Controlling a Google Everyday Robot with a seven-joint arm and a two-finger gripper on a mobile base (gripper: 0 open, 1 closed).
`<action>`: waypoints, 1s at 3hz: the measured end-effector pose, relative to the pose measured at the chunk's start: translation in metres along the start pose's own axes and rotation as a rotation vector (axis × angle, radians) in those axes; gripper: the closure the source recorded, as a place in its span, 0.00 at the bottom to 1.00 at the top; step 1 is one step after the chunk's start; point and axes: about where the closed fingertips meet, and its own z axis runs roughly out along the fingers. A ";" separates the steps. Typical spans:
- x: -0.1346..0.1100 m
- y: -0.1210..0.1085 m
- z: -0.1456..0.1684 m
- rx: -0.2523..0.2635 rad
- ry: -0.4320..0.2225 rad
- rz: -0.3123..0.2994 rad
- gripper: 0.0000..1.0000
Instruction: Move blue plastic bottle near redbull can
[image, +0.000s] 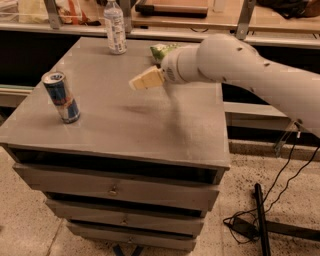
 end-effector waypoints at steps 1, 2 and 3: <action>-0.017 -0.008 0.038 -0.058 -0.050 -0.037 0.00; -0.053 -0.015 0.079 -0.102 -0.124 -0.106 0.00; -0.071 -0.022 0.094 -0.093 -0.148 -0.130 0.00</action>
Offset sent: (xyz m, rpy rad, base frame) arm 0.1090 0.0766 0.0264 0.0619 -0.1702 0.2265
